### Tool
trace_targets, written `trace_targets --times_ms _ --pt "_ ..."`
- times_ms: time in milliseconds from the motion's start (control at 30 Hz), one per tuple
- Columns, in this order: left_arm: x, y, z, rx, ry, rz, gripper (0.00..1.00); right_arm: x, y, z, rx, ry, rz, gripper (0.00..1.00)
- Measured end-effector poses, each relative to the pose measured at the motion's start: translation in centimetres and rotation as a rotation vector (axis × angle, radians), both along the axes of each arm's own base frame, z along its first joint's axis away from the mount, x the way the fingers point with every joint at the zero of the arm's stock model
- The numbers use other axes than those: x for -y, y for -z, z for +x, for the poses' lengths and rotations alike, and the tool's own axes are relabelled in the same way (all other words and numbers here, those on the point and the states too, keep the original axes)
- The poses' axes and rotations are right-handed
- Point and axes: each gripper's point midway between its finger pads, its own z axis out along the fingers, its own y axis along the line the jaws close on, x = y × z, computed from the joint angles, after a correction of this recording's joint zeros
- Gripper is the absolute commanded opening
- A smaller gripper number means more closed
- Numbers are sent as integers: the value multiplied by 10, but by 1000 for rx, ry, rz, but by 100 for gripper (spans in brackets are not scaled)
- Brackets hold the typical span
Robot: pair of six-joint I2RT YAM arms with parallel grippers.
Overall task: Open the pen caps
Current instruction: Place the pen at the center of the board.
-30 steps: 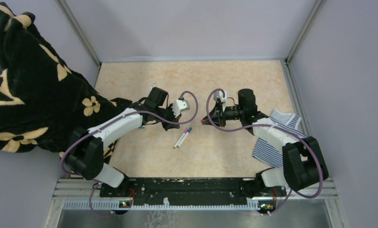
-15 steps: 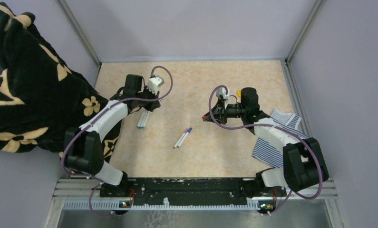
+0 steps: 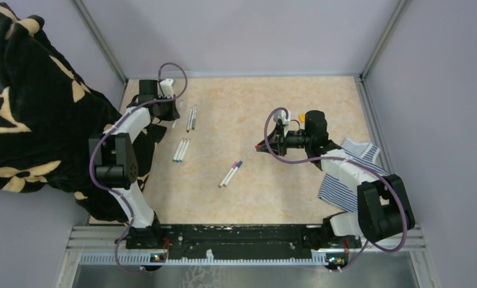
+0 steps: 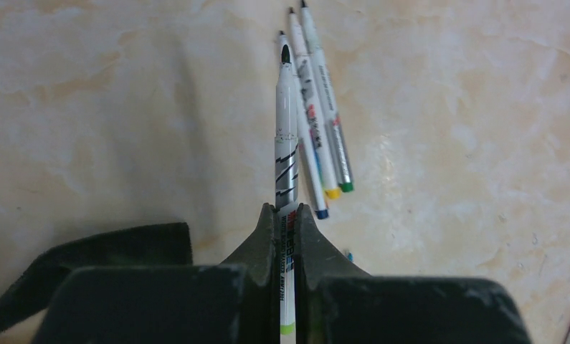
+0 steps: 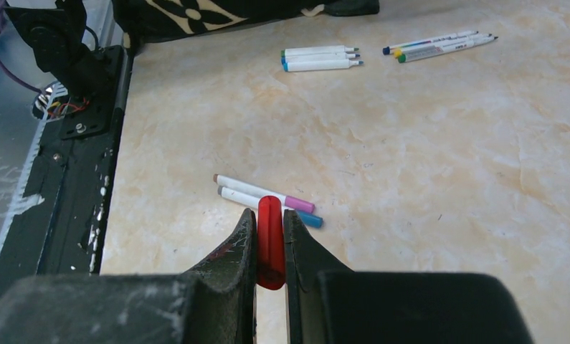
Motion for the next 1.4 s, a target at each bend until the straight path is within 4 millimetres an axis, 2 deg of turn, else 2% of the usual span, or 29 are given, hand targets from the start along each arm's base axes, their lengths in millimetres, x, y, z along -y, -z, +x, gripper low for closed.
trace_targets --times_ms 100,200,500,733,1400 --pt "-15 12 12 -33 -57 -27 0 0 2 -1 -4 1 -1 0" --pt "-21 23 19 -64 -84 -57 0 1 3 -1 -5 2 -1 0" --pt "-10 44 32 -131 -79 -149 2 0 3 -1 -4 1 -1 0" --pt "-4 62 32 -185 -83 -199 7 0 3 -1 -4 1 0 0" --pt "1 72 34 -219 -92 -260 18 0 2 -1 -3 1 0 0"
